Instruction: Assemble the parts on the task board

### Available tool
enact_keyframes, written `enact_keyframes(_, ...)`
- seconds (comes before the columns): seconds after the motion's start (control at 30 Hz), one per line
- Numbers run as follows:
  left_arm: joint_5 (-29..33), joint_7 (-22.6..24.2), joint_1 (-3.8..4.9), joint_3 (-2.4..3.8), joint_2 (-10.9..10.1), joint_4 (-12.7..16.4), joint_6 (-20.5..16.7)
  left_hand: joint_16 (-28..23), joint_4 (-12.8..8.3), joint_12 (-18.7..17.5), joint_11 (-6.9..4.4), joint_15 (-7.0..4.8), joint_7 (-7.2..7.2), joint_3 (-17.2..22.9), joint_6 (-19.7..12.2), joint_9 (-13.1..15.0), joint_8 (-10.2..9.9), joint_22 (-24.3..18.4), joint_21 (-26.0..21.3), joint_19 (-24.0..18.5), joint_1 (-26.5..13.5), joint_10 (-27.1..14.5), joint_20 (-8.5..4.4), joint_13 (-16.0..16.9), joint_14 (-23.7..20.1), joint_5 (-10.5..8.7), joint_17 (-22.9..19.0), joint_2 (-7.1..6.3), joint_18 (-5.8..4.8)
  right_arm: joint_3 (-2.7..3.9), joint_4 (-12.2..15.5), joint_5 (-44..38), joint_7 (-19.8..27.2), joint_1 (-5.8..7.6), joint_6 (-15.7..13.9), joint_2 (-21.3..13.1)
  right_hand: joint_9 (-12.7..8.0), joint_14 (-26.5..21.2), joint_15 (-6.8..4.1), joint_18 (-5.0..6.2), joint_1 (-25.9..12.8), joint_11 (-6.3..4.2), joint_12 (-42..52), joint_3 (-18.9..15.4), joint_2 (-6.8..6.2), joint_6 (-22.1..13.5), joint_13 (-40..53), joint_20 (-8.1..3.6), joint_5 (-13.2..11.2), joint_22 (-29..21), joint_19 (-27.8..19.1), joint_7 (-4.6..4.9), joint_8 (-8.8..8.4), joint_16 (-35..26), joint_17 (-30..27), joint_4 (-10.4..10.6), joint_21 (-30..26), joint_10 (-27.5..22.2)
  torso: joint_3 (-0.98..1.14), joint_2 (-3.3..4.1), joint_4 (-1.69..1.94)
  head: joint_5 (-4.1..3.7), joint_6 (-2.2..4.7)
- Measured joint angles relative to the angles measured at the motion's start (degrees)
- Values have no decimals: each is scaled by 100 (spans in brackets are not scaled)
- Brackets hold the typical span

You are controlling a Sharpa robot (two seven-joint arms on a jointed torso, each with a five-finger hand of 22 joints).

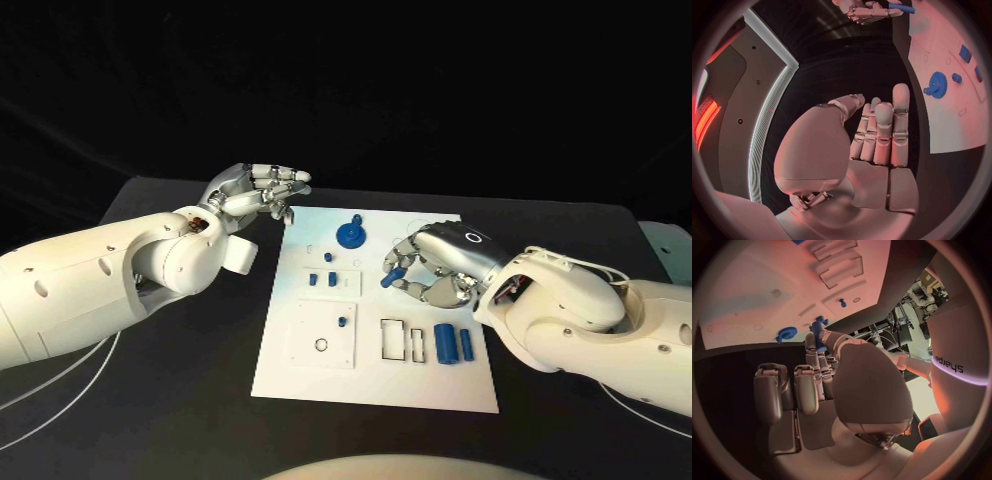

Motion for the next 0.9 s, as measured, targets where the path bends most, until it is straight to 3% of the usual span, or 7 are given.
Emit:
enact_keyframes(0.17,0,1,-2,-6,14,-13,2,0,0,0,0,0,0,0,0,0,0,0,0,0,0,0,0,0,0,0,0,0,-1,-19,8,24,28,-77,-57,331,0,0,0,0,0,0,0,0,0,-4,-1,0,23,0,0,3,0,0,0,0,0,0,-5,3,-1,35,-3)
enact_keyframes(0.47,0,7,-2,-9,116,-49,18,0,-16,23,0,0,0,-16,0,0,0,0,0,0,0,0,0,5,0,0,0,0,0,-77,-278,31,112,-396,-65,1098,11,0,0,0,0,7,0,-1,-1,-7,-4,0,24,4,0,3,-5,-1,0,0,0,6,-12,6,10,105,-5)
enact_keyframes(0.7,0,8,-4,-17,186,-85,37,0,-16,23,0,0,0,-16,0,0,0,1,0,0,0,0,0,4,0,0,-1,0,0,-108,-508,-20,153,-590,-5,1436,13,0,0,0,0,8,-28,-1,-1,-15,-4,0,23,4,0,9,-6,-1,4,0,0,6,-16,14,3,170,-19)
enact_keyframes(0.9,0,9,-5,-21,203,-92,45,0,-16,23,0,0,0,-16,0,0,0,1,0,0,0,0,0,4,0,0,-1,0,0,-129,-630,-84,158,-668,110,1592,13,0,1,0,0,10,-28,-1,-1,-17,-4,0,22,4,0,10,-17,-1,4,-1,0,8,-9,21,2,201,-44)
